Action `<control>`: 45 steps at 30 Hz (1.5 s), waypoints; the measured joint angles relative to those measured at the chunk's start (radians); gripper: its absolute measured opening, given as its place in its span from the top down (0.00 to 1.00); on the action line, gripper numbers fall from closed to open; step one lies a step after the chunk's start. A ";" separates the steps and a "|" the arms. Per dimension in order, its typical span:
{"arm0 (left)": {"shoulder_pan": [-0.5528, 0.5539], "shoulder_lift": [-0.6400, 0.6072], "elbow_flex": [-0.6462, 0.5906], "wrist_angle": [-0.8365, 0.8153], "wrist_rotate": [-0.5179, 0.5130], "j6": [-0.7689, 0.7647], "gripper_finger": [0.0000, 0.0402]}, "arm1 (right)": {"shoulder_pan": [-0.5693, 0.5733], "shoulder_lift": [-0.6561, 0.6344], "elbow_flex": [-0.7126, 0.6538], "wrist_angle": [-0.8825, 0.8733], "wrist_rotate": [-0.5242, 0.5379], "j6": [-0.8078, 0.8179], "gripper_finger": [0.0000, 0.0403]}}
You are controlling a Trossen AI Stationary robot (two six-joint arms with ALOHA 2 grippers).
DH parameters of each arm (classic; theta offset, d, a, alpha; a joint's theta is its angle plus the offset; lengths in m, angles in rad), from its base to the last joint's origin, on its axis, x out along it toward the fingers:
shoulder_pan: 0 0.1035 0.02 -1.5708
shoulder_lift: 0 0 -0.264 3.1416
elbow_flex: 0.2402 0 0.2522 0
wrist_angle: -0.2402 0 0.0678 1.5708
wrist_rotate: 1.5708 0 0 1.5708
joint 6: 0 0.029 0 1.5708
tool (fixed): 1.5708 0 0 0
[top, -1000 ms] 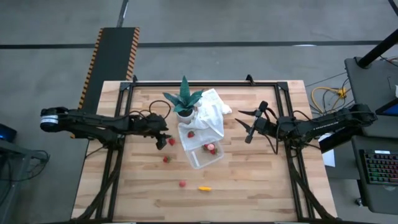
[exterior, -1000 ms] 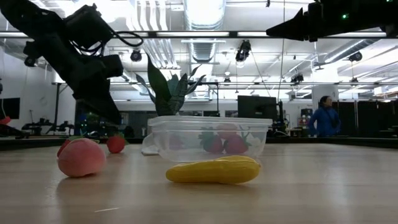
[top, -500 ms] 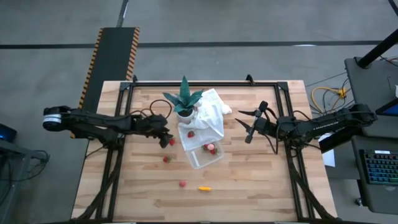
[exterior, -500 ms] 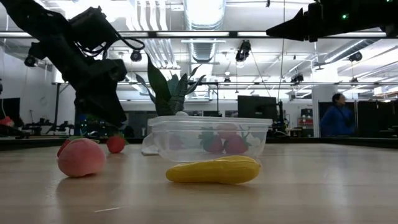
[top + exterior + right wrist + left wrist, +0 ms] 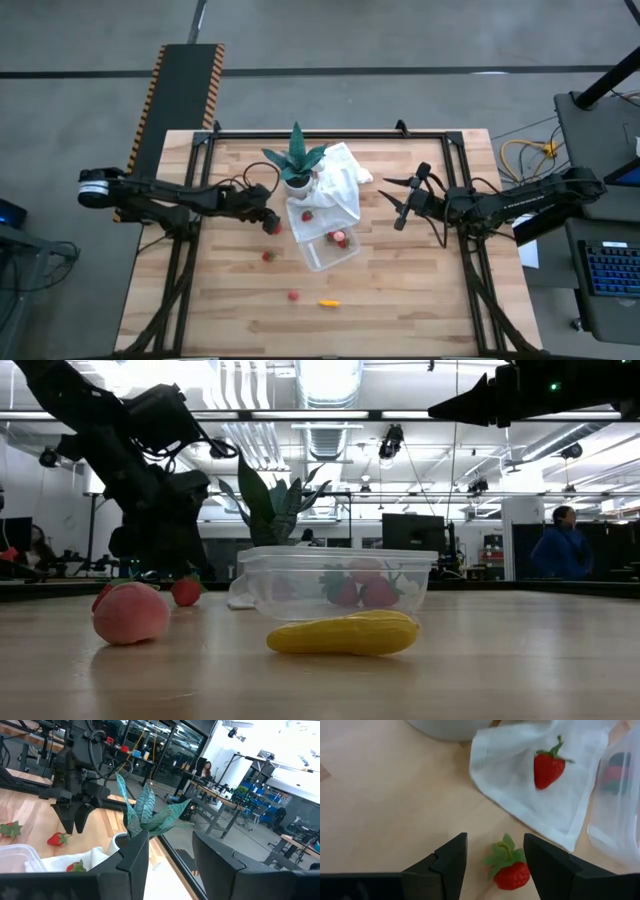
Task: Pick and placing Produce into tupperware
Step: Put the strawberry into the transparent bin
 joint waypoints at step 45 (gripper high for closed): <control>0.000 0.085 0.018 0.003 0.051 0.003 0.55 | 0.000 0.000 0.000 0.001 0.000 -0.017 0.65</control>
